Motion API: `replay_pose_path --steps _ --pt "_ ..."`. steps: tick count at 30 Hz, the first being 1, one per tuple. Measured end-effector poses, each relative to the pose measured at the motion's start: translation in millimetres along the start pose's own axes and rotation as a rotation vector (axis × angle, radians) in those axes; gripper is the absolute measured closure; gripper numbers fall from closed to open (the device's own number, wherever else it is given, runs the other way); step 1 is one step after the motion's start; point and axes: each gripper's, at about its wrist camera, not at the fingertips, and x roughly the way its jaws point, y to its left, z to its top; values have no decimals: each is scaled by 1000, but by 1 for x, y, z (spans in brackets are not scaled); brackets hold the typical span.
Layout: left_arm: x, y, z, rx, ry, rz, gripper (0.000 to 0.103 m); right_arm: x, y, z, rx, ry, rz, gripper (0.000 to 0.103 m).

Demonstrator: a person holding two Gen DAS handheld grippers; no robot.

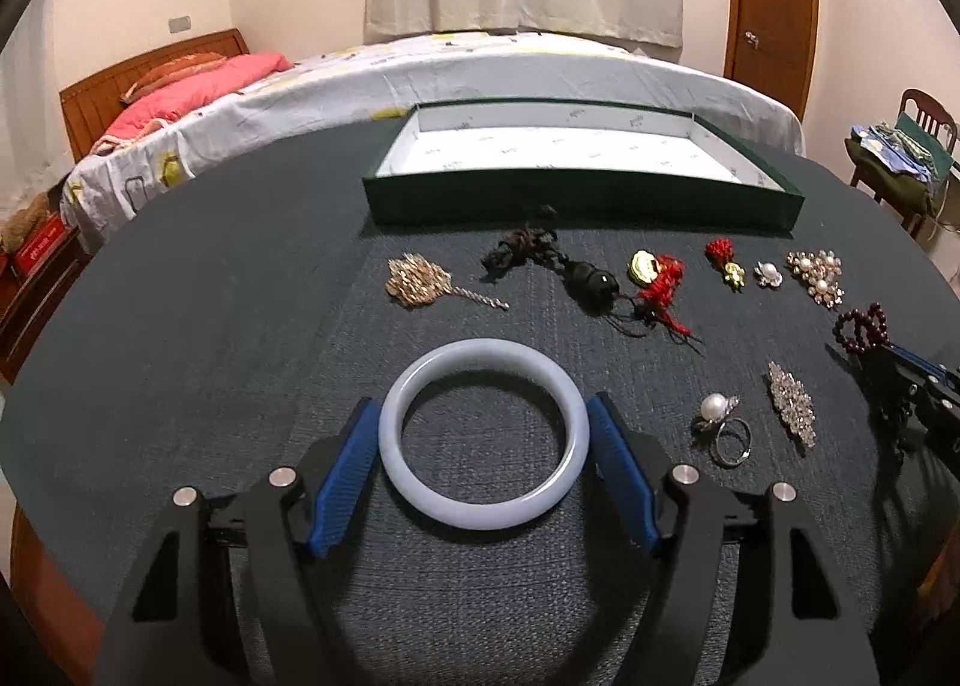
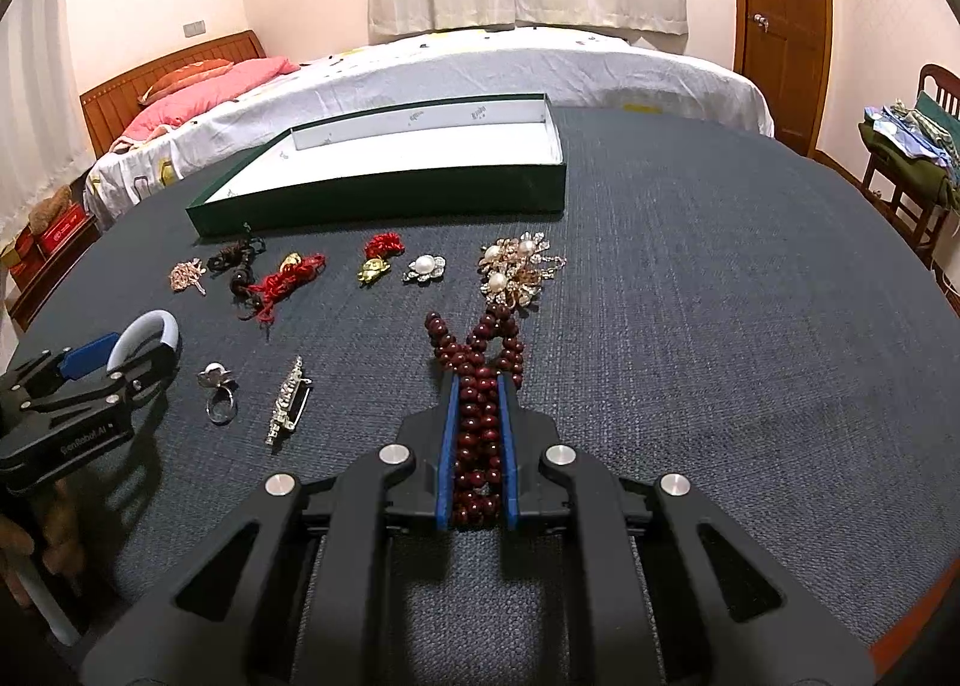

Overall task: Organize jewelry
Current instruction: 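Carry the bangle and bead bracelet into the green box and release both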

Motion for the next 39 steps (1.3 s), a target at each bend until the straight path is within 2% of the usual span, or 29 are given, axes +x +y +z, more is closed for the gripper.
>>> replay_pose_path --steps 11,23,30,35,39 --pt "-22 2 22 -18 -74 15 34 -10 1 11 15 -32 27 90" --pt "-21 -16 81 11 -146 -19 34 -7 3 75 37 -130 49 90" --pt "2 -34 120 30 -178 -43 34 17 6 126 40 -180 49 90" --pt "35 -43 147 14 -169 -67 34 42 4 151 44 -186 35 90" --pt "62 -50 161 15 -149 -57 34 70 -2 164 51 -162 19 90"
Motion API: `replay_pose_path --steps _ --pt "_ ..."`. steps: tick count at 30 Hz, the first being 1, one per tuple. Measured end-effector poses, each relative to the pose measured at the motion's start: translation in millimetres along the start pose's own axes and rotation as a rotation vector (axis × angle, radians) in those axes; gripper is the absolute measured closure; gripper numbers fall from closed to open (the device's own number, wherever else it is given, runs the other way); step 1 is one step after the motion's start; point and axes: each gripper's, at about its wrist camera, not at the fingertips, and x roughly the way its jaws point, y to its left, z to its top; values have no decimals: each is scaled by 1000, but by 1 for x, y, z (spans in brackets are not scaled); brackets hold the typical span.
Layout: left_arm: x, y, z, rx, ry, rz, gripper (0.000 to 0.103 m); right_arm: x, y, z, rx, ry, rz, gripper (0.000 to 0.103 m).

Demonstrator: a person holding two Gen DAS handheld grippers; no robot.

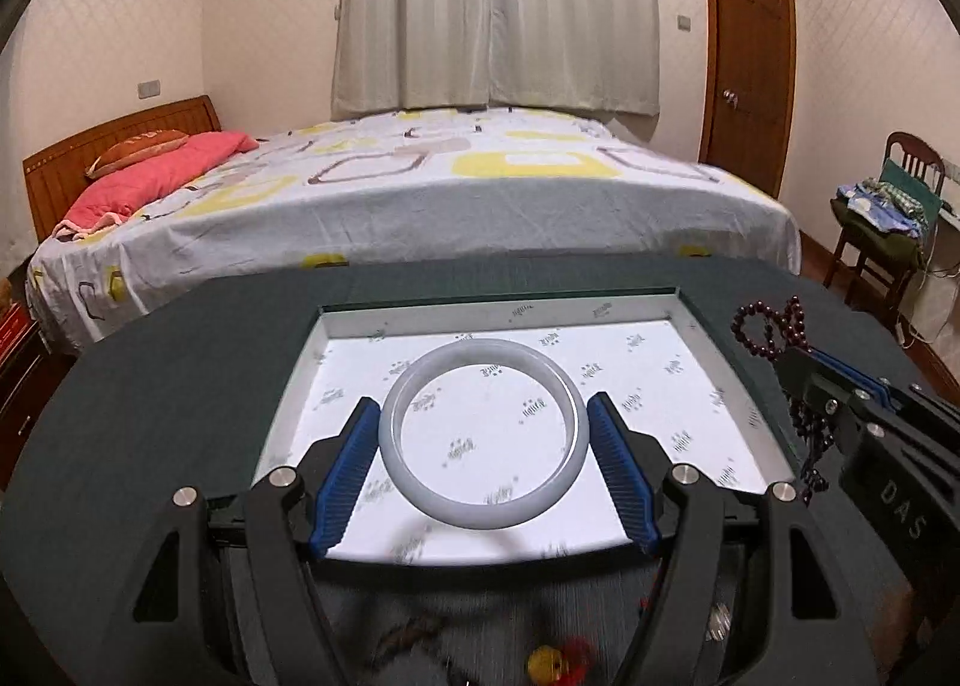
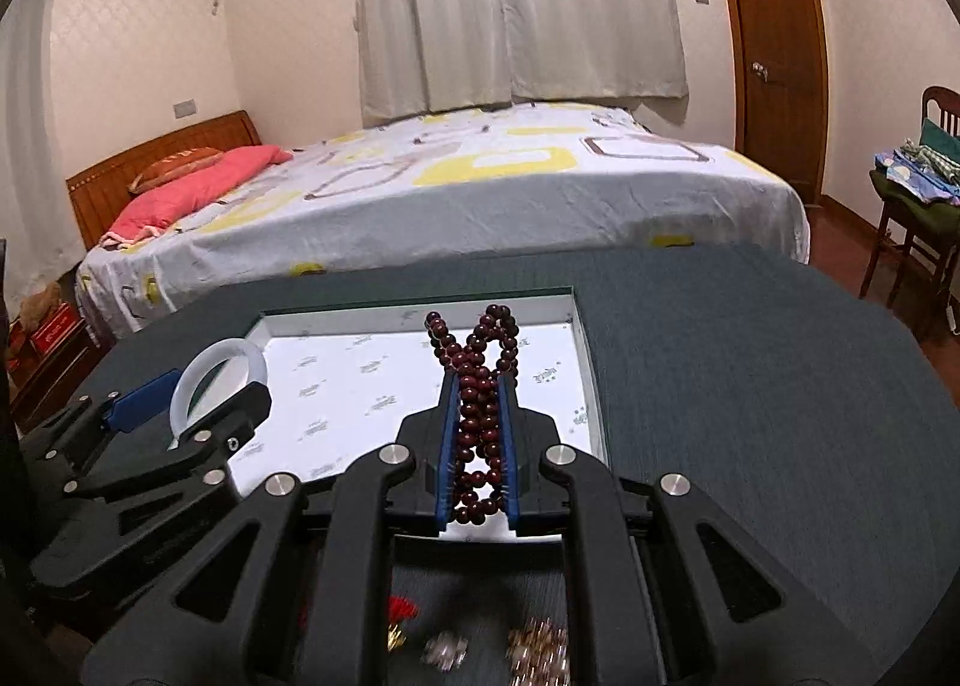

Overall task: Organize jewelry
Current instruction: 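Carry the bangle and bead bracelet into the green box and release both, then grasp the rhinestone brooch with the right tool while the left tool grasps the pearl ring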

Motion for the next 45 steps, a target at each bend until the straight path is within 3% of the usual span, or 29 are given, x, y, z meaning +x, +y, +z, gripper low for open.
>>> replay_pose_path --steps 6,15,20,21,22,25,29,34,39,45 --pt "46 -1 -7 -21 117 6 34 43 -10 -10 6 96 -23 90" --pt "73 2 -22 -17 258 2 34 72 -17 -28 12 222 -45 90" --pt "79 -1 -27 -16 304 -25 34 76 -17 -30 10 242 -47 83" --pt "79 -3 -28 -10 305 -23 34 75 -16 -30 6 239 -48 76" --pt "78 -4 -28 -4 303 -19 34 74 -15 -29 1 237 -48 67" --pt "78 -4 -28 -7 303 -26 34 73 -12 -29 -7 235 -39 57" --pt "75 0 -25 -21 288 -31 34 71 -11 -28 -5 229 -42 55" --pt "59 2 -19 -4 204 -8 30 59 -11 -25 0 189 -49 55" --pt "26 8 -15 -3 83 26 29 33 -8 -30 9 146 -44 55" --pt "-18 14 -27 16 -5 61 29 -12 0 -50 6 96 -29 55"
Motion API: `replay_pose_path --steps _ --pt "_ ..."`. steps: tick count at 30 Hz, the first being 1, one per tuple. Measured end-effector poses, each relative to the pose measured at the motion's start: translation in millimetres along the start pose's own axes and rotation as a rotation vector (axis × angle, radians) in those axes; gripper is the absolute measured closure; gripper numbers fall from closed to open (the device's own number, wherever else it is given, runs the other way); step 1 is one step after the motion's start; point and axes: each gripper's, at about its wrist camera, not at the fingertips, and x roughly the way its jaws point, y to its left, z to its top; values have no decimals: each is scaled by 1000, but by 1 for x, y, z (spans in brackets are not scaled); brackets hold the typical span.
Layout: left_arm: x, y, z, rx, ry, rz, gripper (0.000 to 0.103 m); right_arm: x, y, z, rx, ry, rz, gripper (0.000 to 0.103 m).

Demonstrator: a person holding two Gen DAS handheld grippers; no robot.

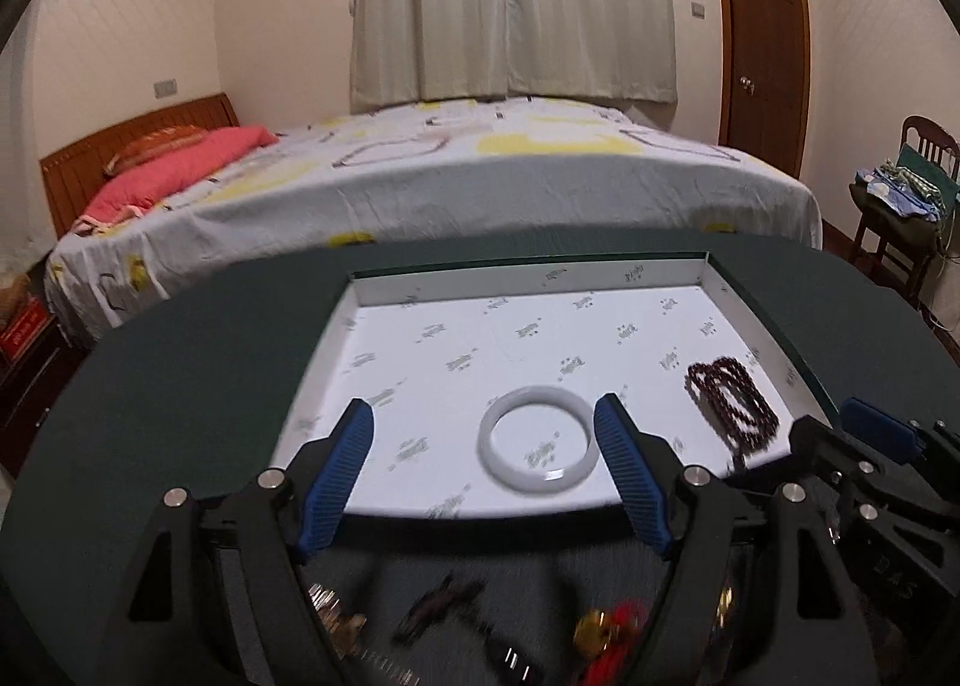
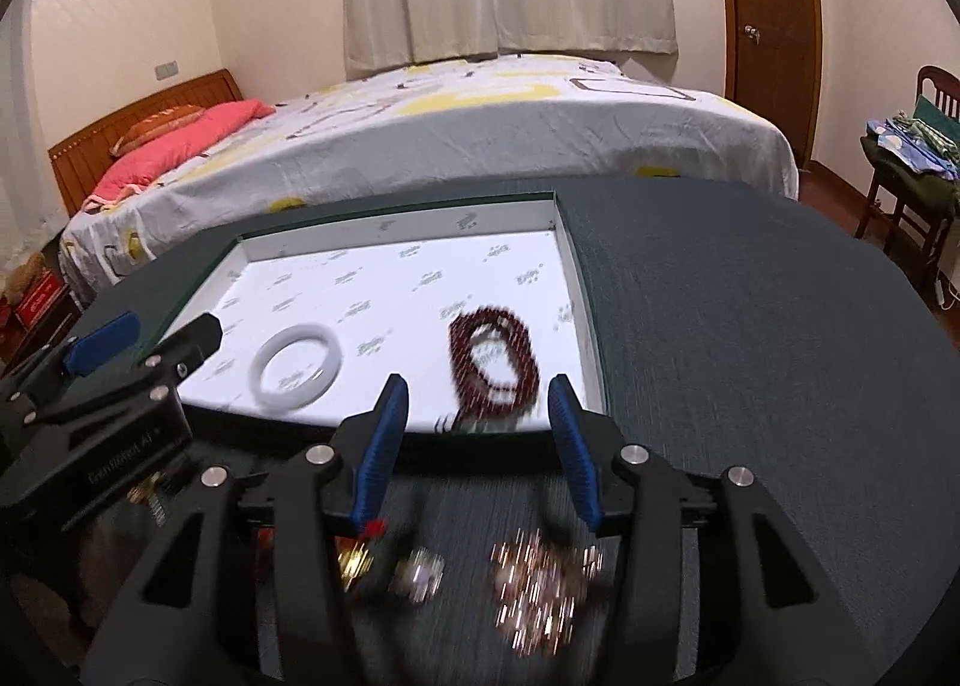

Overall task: Organize jewelry
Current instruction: 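Grasp the rhinestone brooch with the right tool while the left tool grasps the pearl ring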

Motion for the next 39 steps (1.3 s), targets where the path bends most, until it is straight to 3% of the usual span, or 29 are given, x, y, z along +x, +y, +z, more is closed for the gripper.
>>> replay_pose_path --steps 8,15,22,28,39 --pt "-49 6 -28 40 -41 62 29 -53 14 -47 -28 -64 41 55" --pt "-77 15 -53 45 -60 103 29 -70 34 -68 -85 -82 88 55" --pt "-99 26 -78 20 -61 117 29 -70 53 -96 -119 -24 115 57" --pt "-109 37 -104 12 -34 144 29 -63 56 -109 -111 38 117 74" --pt "-104 53 -114 -63 6 134 29 -57 65 -120 -154 80 94 91"
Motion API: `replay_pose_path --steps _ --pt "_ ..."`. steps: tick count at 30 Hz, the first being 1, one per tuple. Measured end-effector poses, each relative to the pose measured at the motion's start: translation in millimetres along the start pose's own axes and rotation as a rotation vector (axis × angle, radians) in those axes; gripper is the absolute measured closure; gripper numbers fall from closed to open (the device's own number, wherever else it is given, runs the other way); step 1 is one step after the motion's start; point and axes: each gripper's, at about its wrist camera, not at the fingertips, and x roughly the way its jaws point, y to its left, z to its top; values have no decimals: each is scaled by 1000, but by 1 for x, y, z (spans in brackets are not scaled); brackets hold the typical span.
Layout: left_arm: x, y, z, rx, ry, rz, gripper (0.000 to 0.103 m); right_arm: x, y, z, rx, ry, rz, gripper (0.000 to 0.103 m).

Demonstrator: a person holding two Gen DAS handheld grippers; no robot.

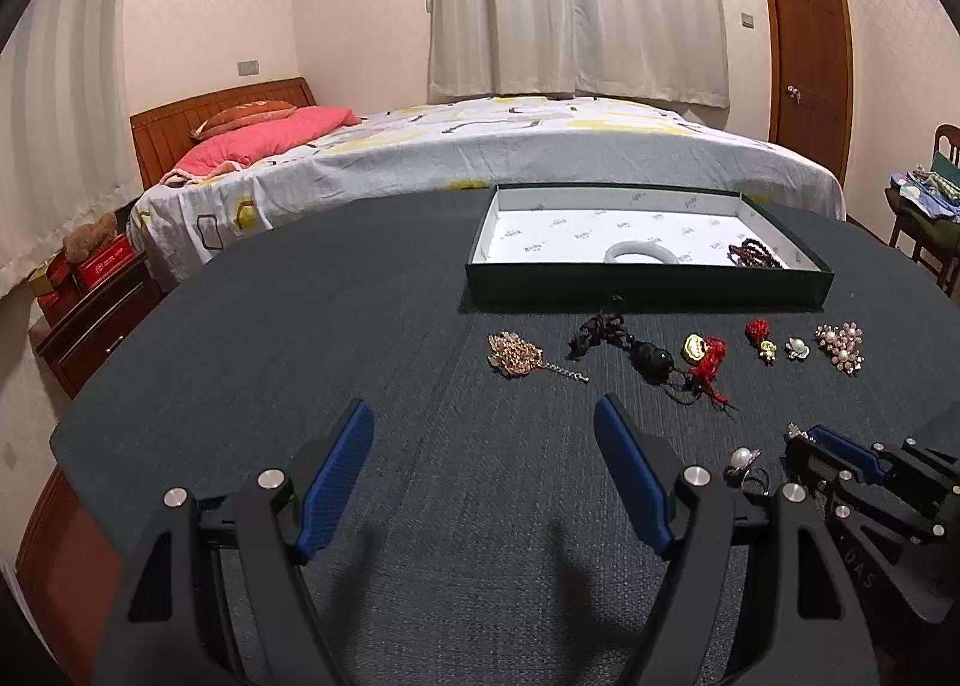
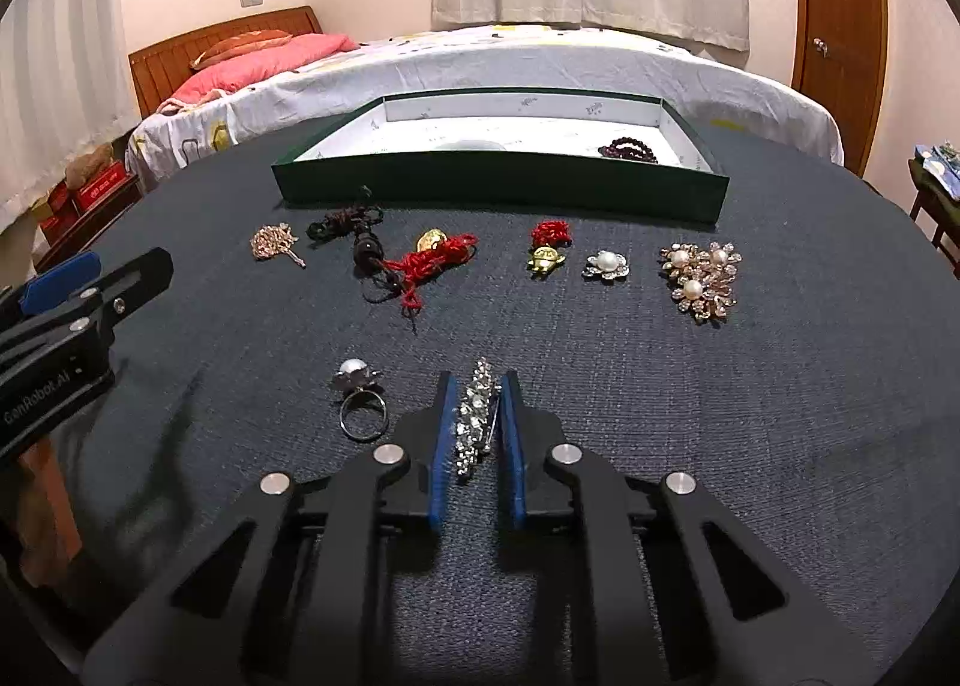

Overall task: Organize jewelry
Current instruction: 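Grasp the rhinestone brooch with the right tool while the left tool grasps the pearl ring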

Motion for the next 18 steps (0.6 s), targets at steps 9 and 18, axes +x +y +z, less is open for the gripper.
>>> replay_pose_path --steps 9,18 --pt "4 -9 -6 -20 45 -44 29 -7 -13 0 24 3 25 91" --pt "6 -45 -10 43 94 -92 29 -28 -47 -1 68 -46 -19 91"
